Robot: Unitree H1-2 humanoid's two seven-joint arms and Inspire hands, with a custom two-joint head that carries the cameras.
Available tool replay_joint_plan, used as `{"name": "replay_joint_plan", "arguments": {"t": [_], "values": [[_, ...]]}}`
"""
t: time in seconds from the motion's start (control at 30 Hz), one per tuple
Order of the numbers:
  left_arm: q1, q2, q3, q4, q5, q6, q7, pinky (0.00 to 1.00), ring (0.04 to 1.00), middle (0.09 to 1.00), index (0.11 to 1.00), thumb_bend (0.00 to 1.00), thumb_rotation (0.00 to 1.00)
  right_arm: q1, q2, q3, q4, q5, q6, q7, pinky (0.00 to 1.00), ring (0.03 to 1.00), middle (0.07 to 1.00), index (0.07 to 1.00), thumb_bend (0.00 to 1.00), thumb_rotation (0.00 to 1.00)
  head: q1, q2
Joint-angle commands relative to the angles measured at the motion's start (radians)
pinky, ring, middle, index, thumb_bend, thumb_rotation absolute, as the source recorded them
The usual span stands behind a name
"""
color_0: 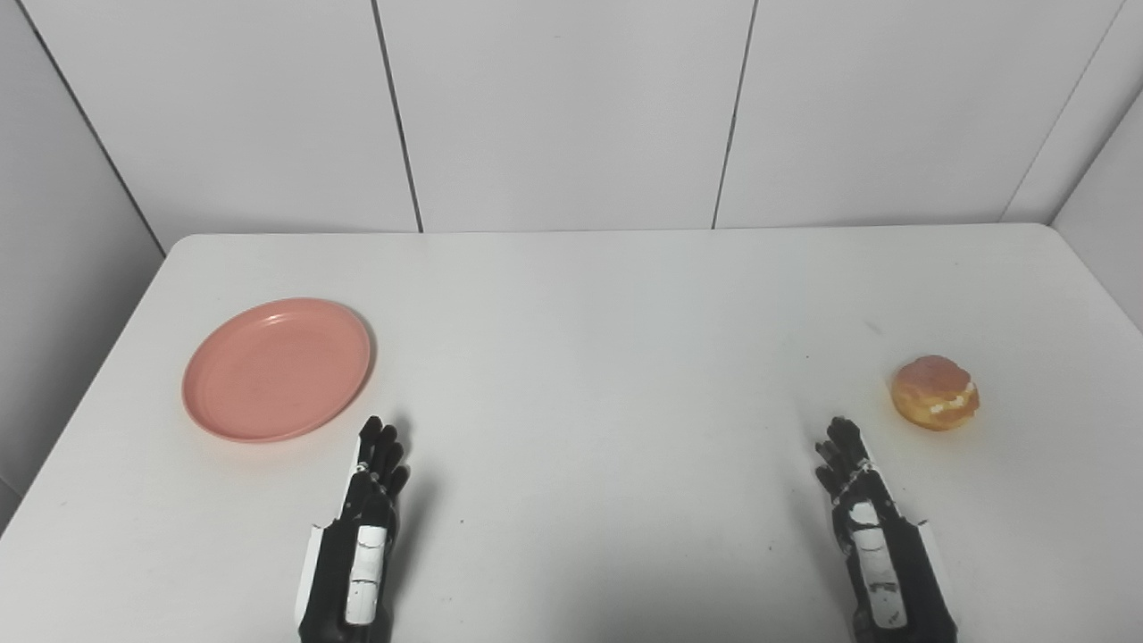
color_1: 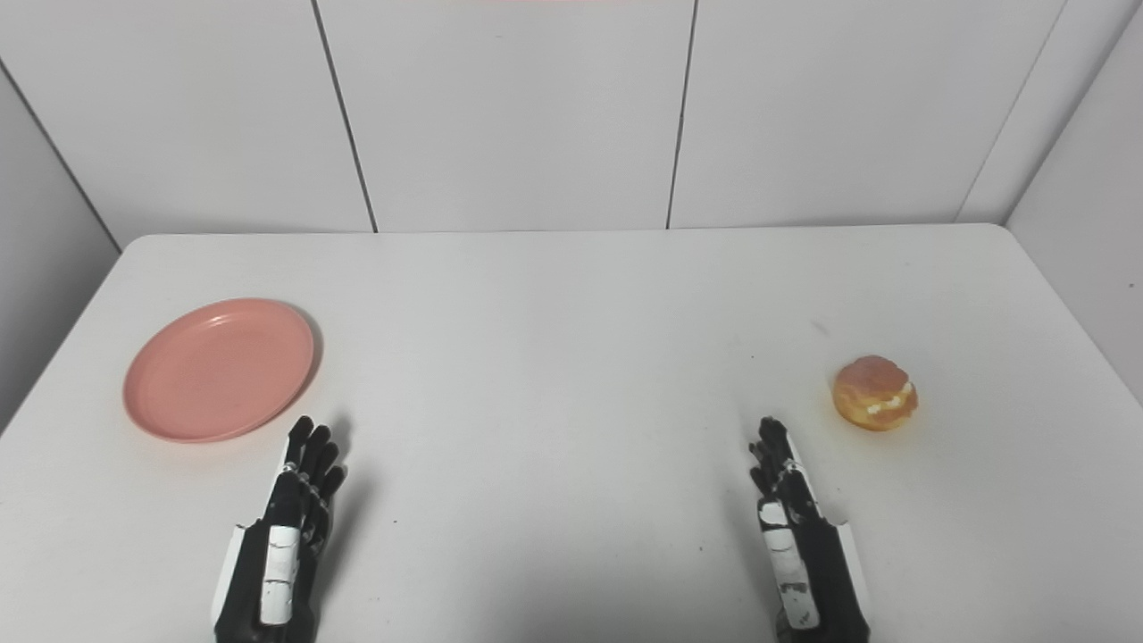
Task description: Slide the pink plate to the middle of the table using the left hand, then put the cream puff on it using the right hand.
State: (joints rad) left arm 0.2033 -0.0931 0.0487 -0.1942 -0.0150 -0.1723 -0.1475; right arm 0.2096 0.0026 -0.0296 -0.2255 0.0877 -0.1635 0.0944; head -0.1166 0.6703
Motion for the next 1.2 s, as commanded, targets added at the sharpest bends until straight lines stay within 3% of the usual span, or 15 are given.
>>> {"name": "replay_joint_plan", "arguments": {"t": [0.0,1.17], "values": [[0.041,0.067,-0.018,0.003,0.016,0.008,-0.016,1.0,1.0,1.0,1.0,0.86,0.94,0.022,-0.021,0.005,-0.025,-0.001,-0.021,0.007,1.0,0.981,0.976,0.952,0.89,0.9,0.001,-0.001],[0.041,0.071,-0.02,0.002,0.023,0.018,-0.022,1.0,1.0,0.99,1.0,0.88,0.94,0.022,-0.023,0.007,-0.035,-0.003,0.002,0.012,1.0,0.974,0.975,0.952,0.87,0.91,-0.001,0.003]]}}
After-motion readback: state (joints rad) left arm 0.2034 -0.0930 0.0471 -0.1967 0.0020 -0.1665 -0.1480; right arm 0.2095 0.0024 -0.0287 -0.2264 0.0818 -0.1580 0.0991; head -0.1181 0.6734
